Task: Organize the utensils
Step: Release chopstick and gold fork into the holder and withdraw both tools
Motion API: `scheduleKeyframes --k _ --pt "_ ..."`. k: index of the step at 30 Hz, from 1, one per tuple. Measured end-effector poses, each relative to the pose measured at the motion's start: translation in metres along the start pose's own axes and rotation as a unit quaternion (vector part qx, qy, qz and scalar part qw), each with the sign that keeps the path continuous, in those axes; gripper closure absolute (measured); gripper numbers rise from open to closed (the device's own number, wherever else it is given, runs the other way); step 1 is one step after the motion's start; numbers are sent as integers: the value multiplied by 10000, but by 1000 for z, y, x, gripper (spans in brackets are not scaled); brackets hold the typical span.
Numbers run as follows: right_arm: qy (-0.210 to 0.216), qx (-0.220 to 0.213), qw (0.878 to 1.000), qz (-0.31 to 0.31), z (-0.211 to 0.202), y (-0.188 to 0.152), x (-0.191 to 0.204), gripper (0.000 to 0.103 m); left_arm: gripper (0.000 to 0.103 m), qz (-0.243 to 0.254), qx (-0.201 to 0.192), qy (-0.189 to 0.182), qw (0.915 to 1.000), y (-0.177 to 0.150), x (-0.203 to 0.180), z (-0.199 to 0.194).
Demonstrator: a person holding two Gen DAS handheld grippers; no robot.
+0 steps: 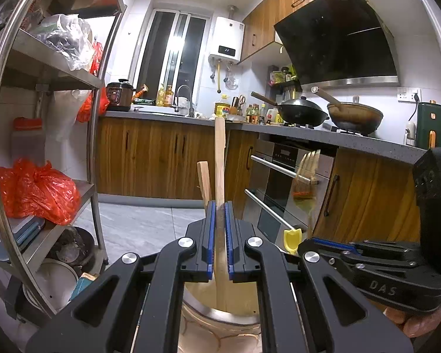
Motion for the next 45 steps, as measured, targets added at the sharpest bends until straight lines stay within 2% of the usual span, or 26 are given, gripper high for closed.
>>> scheduleKeyframes --k 3,6,9,11,14,16,20,21,22,23,27,30,34,40,45 --pt "14 46 10000 85 4 -3 -3 92 95 -30 14 -15 10000 1 1 0" --pt "4 74 9999 77 6 -5 -3 89 84 -80 -18 -9 10000 2 4 -2" --pt "23 64 9999 93 4 -5 -2 82 69 -94 -87 19 9999 5 5 -7" --pt "8 35 10000 72 0 -6 -2 80 54 -85 -156 39 9998 8 7 -12" --pt "-13 16 10000 69 -6 -7 -3 75 48 -63 -234 64 9997 13 9 -24" --pt "-23 -13 10000 71 -12 -8 -4 65 47 -51 -221 81 9997 13 11 -31" --pt "-12 -99 9999 69 -28 -10 -4 64 36 -67 -197 70 9998 11 13 -47" --pt "2 -130 9999 88 -32 -10 -4 60 35 -65 -194 71 9998 10 14 -51" --pt "20 -158 9998 121 -37 -10 -4 52 32 -72 -182 57 9998 9 14 -55" --pt "32 -191 9997 152 -41 -10 -4 50 28 -81 -171 44 9998 8 15 -59" --pt "68 -259 9993 269 -59 -15 -4 49 22 -111 -91 49 9999 -2 17 -77" --pt "14 -178 9991 379 -65 -22 -7 28 19 -129 58 70 9999 -16 19 -89" --pt "-74 -150 9991 392 -74 -31 -11 24 19 -193 259 96 9994 -32 23 -98" --pt "-294 217 9977 563 -80 -56 -22 21 15 -281 717 225 9968 -63 34 -104" --pt "-134 471 9974 524 -85 -78 -23 21 15 -181 1043 158 9943 -84 32 -107"
Point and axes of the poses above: each gripper's, at about its wrist camera, not at the fingertips, and z roughly the way its jaws point, x to its left, y to its top, the point moved 10 cm from there along z, roughly the way its jaws point, and after that the axes turned 5 degrees about z, right-handed, at the moved point
